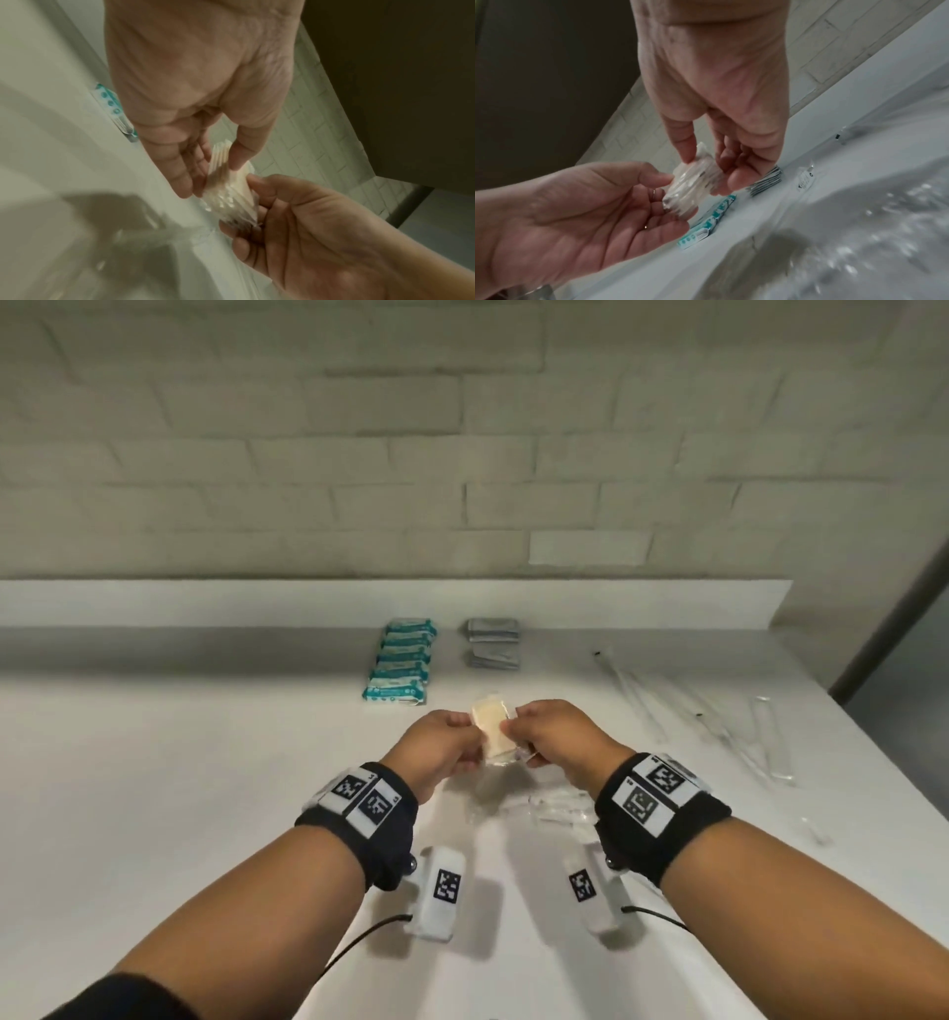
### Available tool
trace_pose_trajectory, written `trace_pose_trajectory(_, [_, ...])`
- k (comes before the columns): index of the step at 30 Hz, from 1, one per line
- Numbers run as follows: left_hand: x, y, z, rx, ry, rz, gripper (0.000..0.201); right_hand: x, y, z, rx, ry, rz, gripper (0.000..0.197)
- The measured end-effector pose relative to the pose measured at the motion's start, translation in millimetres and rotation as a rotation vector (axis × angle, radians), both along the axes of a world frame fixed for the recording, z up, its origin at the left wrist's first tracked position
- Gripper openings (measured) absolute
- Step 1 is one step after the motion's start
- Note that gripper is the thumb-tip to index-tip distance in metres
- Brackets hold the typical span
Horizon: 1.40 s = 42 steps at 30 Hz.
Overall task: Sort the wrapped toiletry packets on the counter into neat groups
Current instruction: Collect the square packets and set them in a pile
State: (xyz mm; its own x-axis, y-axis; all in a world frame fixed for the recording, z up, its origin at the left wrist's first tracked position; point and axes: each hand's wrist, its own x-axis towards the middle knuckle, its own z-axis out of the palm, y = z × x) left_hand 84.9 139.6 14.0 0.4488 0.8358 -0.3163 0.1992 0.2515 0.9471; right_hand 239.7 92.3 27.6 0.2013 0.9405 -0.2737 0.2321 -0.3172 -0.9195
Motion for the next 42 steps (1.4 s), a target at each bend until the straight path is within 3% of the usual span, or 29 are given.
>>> trace_pose_trajectory(3, [11,38,-2,-0.022,0.027,0.058,0.012,4,38,-2,-0.044,-0.005,-0.068,0.008])
trace_pose_trajectory(7, [28,88,-11,-0.049,0.095,0.113,0.025,10,89,-12,-0.118,-0.037,-0.151,0.011])
trace_pose_trajectory(11, [40,126,-26,-0.054,0.255,0.083,0.02,13,127,-22,-0.275,-0.105,-0.176,0.019])
trace_pose_trajectory(16, [47,149,-52,-0.081,0.37,0.019,0.008,10,149,-31,-0.442,-0.296,-0.116,0.024])
trace_pose_trajectory(20, [48,155,-59,-0.066,0.383,-0.006,0.018,12,149,-31,-0.461,-0.333,-0.082,0.024])
trace_pose_trajectory(22, [47,152,-57,-0.043,0.419,-0.025,0.022,14,147,-30,-0.423,-0.462,-0.028,0.021])
trace_pose_trajectory(25, [40,139,-40,0.048,0.424,-0.028,0.031,28,137,-23,-0.257,-0.65,0.02,0.02])
trace_pose_trajectory(27, [36,130,-36,0.116,0.421,0.014,0.033,46,122,-18,-0.157,-0.636,0.027,0.025])
trace_pose_trajectory(29, [32,114,-31,0.197,0.42,-0.025,0.025,60,98,-14,-0.14,-0.648,0.16,0.026])
trace_pose_trajectory(32, [35,87,-26,0.34,0.544,-0.302,0.015,71,64,-19,-0.252,-0.702,0.368,0.029])
trace_pose_trajectory(34, [41,68,-23,0.457,0.703,-0.514,0.019,79,42,-22,-0.217,-0.675,0.332,0.028])
trace_pose_trajectory(37, [49,48,-25,0.562,0.817,-0.621,0.017,88,13,-15,-0.155,-0.679,0.228,0.022])
trace_pose_trajectory(42, [57,22,-34,0.455,0.781,-0.561,0.051,75,-36,-12,-0.194,-0.874,0.329,0.02])
